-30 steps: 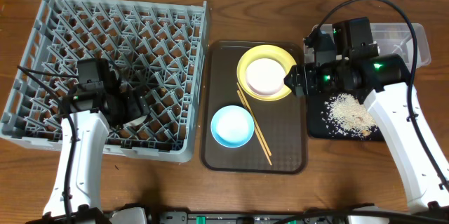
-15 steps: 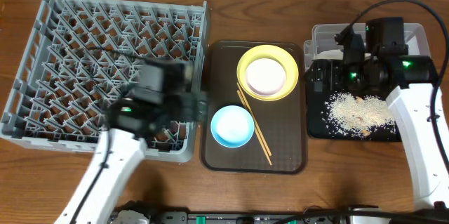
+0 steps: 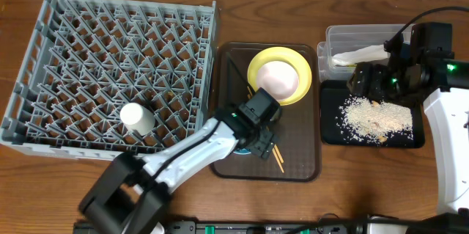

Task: Sort waste into correct bins and load items into the dishwasher
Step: 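Grasp the light blue bowl with left gripper and lift toward rack, then set the blue bowl in the gray rack and open left gripper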

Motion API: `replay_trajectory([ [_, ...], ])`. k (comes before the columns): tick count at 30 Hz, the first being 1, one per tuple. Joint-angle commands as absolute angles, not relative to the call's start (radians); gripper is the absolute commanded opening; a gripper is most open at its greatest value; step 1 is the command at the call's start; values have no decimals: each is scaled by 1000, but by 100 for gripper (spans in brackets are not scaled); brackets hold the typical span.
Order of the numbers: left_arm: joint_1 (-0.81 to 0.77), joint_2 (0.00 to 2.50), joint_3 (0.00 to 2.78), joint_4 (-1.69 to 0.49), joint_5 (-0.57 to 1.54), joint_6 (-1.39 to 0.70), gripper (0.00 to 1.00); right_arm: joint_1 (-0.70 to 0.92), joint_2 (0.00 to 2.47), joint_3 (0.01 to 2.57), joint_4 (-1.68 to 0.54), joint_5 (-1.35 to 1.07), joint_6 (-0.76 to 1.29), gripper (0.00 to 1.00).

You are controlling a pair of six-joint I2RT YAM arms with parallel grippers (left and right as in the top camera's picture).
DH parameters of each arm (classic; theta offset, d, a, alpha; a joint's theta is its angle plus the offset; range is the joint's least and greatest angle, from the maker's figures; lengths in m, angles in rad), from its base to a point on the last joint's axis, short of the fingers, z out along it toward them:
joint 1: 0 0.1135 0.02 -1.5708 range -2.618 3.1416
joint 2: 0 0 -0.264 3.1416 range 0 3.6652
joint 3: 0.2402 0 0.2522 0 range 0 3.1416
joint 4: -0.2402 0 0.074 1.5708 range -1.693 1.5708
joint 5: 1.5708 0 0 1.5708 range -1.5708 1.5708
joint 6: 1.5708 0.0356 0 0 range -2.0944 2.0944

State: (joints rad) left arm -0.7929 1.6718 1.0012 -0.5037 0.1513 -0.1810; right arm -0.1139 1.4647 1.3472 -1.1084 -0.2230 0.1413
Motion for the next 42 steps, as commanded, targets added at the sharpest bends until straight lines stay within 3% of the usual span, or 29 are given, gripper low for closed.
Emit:
replay_trajectory([
  [1, -818, 1741, 1018, -499, 130, -189, 64, -117, 1447, 1365, -1112, -213, 153, 99],
  [5, -836, 1747, 1019, -490, 130, -189, 39, -117, 1447, 1365, -1111, -213, 153, 99],
  [12, -839, 1738, 1019, -491, 130, -189, 8, -117, 1447, 1365, -1118, -213, 153, 99],
  [19, -803, 1561, 1046, -508, 118, -188, 7, -118, 1447, 1365, -1119, -213, 153, 99],
  [27, -506, 1252, 1078, -500, 233, -126, 7, -117, 1447, 1365, -1119, -213, 153, 99],
  [34, -2, 1261, 1078, -429, 845, -105, 7, -117, 1447, 1365, -1124, -213, 152, 99],
  [42, 288, 1495, 1078, -205, 1304, -198, 8, -117, 1447, 1365, -1130, -213, 152, 99],
])
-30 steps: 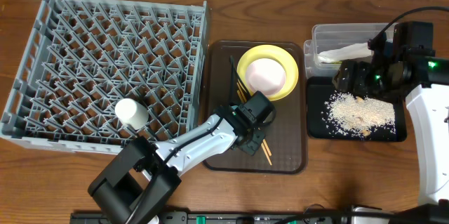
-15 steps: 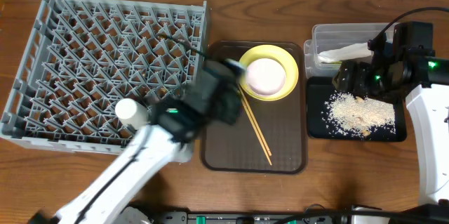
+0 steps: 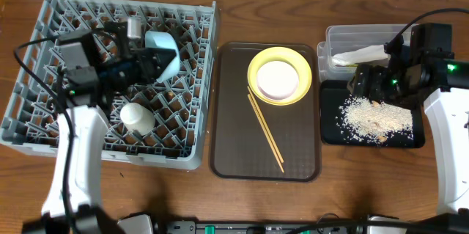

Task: Sort waste into correct bins and load items into the dishwasher
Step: 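Set the blue bowl in the gray rack and open left gripper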

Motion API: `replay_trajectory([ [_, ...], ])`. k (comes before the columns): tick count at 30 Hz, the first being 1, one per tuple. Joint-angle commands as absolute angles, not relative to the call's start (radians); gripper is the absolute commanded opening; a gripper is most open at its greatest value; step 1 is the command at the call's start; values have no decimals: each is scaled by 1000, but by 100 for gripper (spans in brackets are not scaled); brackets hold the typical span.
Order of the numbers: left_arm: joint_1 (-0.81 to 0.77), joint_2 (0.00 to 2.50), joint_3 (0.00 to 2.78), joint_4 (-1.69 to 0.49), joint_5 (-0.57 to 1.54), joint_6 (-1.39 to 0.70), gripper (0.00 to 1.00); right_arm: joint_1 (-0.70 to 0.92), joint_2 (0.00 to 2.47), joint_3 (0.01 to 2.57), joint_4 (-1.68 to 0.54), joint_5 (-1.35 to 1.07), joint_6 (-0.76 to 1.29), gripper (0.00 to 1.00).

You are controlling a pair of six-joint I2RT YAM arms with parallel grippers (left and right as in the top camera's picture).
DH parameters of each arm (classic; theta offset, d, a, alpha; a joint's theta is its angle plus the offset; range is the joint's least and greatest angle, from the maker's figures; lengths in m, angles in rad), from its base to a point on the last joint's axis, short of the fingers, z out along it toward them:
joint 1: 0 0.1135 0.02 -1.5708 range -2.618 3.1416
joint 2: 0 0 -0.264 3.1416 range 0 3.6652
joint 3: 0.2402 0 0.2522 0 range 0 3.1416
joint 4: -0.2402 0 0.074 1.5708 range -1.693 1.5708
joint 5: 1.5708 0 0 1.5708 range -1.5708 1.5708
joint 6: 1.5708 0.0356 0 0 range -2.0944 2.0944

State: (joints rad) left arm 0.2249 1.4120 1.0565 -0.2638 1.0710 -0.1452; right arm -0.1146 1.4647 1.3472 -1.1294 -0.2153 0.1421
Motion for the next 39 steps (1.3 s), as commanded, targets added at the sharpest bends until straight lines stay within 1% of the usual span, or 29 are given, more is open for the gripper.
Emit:
replay_trajectory([
  [1, 309, 1530, 1078, -170, 1335, -216, 7, -117, 1447, 1365, -1130, -213, 152, 99],
  [5, 367, 1657, 1078, -61, 1441, -272, 8, -117, 1447, 1365, -1130, -213, 152, 99],
  [12, 455, 1789, 1077, -65, 1454, -271, 8, -118, 1447, 1365, -1130, -213, 152, 99],
  [13, 472, 1790, 1077, -66, 1447, -271, 15, -118, 1447, 1365, -1130, -213, 152, 99],
  [15, 508, 1790, 1077, -66, 1428, -271, 33, -117, 1447, 1365, -1130, -213, 152, 99],
  [16, 533, 1790, 1076, -67, 1417, -271, 49, -118, 1447, 1365, -1130, -213, 152, 99],
  [20, 600, 1790, 1064, -73, 1378, -271, 68, -117, 1447, 1365, -1130, -213, 152, 99],
  [22, 635, 1790, 1064, -92, 1347, -271, 74, -118, 1447, 1365, -1131, -213, 152, 99],
  [25, 683, 1790, 1064, -133, 1291, -271, 80, -118, 1447, 1365, -1131, -213, 152, 99],
  [28, 710, 1790, 1064, -160, 1259, -271, 82, -118, 1447, 1365, -1131, -213, 152, 99],
  [31, 712, 1779, 1065, -159, 1259, -271, 86, -118, 1447, 1365, -1132, -213, 152, 99],
  [33, 709, 1752, 1065, -159, 1258, -272, 87, -118, 1447, 1365, -1133, -213, 152, 99],
  [36, 690, 1688, 1065, -181, 1200, -272, 87, -118, 1447, 1365, -1134, -213, 152, 99],
  [39, 623, 1569, 1065, -248, 1057, -266, 88, -118, 1447, 1365, -1134, -213, 152, 99],
])
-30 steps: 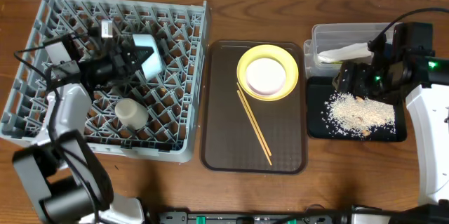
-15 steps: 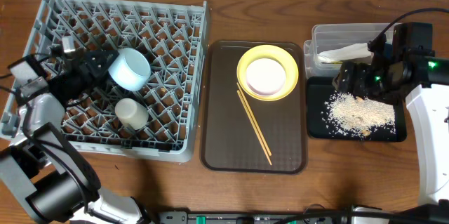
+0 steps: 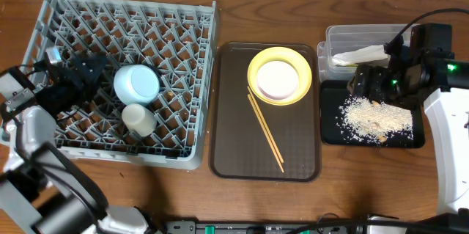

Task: Sort waste into correct bins and load items into the dishwasher
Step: 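Set the blue bowl in the gray rack and open left gripper, then grasp the pink bowl on the yellow plate with left gripper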

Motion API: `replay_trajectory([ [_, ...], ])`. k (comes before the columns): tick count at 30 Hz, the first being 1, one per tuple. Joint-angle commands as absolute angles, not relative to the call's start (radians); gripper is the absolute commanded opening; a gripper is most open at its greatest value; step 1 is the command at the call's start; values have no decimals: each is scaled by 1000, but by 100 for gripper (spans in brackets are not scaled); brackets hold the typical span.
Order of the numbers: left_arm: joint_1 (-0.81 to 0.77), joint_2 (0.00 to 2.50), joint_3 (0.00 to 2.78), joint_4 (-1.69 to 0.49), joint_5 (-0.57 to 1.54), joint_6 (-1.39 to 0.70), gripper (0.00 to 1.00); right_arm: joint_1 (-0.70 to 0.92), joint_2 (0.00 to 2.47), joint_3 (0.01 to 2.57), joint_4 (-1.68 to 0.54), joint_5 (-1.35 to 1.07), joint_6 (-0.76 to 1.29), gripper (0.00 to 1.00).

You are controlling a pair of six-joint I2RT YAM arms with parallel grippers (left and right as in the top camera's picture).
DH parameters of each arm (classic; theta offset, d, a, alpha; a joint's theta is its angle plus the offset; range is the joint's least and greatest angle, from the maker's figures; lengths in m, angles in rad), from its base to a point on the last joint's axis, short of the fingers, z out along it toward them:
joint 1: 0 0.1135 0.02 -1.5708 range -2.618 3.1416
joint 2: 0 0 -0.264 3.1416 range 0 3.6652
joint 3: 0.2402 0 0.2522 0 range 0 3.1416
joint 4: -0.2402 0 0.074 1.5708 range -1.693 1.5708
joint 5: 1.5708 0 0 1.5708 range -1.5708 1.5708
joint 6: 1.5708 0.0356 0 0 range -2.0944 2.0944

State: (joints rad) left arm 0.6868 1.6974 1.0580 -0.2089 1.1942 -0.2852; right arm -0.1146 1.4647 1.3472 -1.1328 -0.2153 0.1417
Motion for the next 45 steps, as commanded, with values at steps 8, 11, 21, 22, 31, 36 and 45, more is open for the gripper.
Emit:
replay_trajectory([
  [8, 279, 1375, 1073, -416, 665, -260, 89, -118, 1447, 1365, -1140, -213, 152, 99],
  [11, 132, 1372, 1136, -496, 553, -260, 89, -118, 1447, 1365, -1150, -196, 152, 99],
  [21, -269, 1543, 1457, -690, 297, -154, 90, -126, 1447, 1365, -1192, -87, 191, 99],
  [22, -323, 1570, 1457, -668, 266, -117, 89, -131, 1447, 1365, -1207, -17, 224, 99],
  [31, -616, 1817, 1456, -427, 212, 50, 90, -151, 1447, 1365, -1246, 78, 281, 99],
  [36, -681, 1952, 1456, -326, 212, 49, 90, -150, 1447, 1365, -1247, 78, 281, 99],
  [45, -691, 2094, 1454, -356, 212, 49, 70, -150, 1447, 1365, -1246, 77, 281, 99],
])
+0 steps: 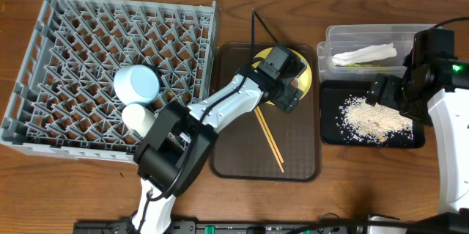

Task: Sort waste into correct bins and load items into the dishwasher
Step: 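Grasp the pink bowl on the yellow plate with left gripper, then carry the pink bowl into the gray rack and release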

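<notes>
My left gripper (287,96) reaches across the brown tray (231,153) and hangs over the yellow plate (303,80), hiding most of it; its jaws cannot be made out. Two chopsticks (269,139) lie on the tray below it. In the grey dish rack (117,21) a light blue cup (138,82) and a white cup (138,119) stand mouth down, side by side. My right gripper (387,93) hovers over the black bin (418,140) of crumbs (370,119); whether it is open or shut is hidden.
A clear container (341,37) holding a white crumpled napkin (364,54) stands behind the black bin. The left arm's links stretch from the table's front edge over the rack's right corner and the tray's left half.
The left arm has left the rack's left side and now reaches over the yellow plate on the tray. My right gripper has shifted a little to the right over the black bin.
First my left gripper was down on the tray at the blue cup beside the chopsticks. Then it held that cup over the rack. Later the cup stood in the rack beside the white cup with the gripper apart at the left. Now the gripper is over the plate.
</notes>
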Motion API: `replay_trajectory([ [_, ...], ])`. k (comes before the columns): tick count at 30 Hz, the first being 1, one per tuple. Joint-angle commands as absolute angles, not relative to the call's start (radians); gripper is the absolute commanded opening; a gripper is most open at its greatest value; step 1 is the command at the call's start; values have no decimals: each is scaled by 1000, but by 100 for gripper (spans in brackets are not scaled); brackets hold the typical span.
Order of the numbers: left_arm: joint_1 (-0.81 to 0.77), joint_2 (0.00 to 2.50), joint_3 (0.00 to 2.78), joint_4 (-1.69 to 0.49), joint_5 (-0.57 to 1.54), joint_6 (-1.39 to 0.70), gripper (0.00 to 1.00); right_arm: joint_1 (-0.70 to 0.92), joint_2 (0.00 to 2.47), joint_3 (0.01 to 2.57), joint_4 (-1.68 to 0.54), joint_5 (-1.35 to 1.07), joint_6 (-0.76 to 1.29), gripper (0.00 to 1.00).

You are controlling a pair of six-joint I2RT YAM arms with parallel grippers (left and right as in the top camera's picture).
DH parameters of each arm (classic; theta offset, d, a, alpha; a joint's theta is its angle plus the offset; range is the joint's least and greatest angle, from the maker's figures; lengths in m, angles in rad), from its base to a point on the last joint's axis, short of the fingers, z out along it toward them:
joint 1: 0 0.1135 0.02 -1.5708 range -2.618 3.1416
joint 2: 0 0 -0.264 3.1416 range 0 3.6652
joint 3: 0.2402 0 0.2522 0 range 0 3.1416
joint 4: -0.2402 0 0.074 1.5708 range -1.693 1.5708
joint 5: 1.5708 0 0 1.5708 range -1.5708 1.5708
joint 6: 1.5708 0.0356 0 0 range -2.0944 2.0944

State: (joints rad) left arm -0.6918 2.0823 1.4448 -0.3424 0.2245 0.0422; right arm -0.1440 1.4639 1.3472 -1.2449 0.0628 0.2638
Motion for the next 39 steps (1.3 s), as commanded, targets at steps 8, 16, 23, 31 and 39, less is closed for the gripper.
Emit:
replay_trajectory([
  [8, -691, 2091, 1454, -356, 212, 49, 29, -150, 1447, 1365, -1246, 74, 281, 99],
  [16, -691, 2059, 1455, -357, 212, 49, 11, -150, 1447, 1365, -1247, 73, 281, 99],
  [23, -690, 1943, 1455, -361, 211, 49, 8, -150, 1447, 1365, -1250, 74, 281, 99],
  [31, -558, 1740, 1455, -389, 228, 15, 7, -150, 1447, 1365, -1249, 74, 281, 99],
  [39, -201, 1697, 1454, -388, 745, -93, 8, -150, 1447, 1365, -1247, 74, 280, 99],
])
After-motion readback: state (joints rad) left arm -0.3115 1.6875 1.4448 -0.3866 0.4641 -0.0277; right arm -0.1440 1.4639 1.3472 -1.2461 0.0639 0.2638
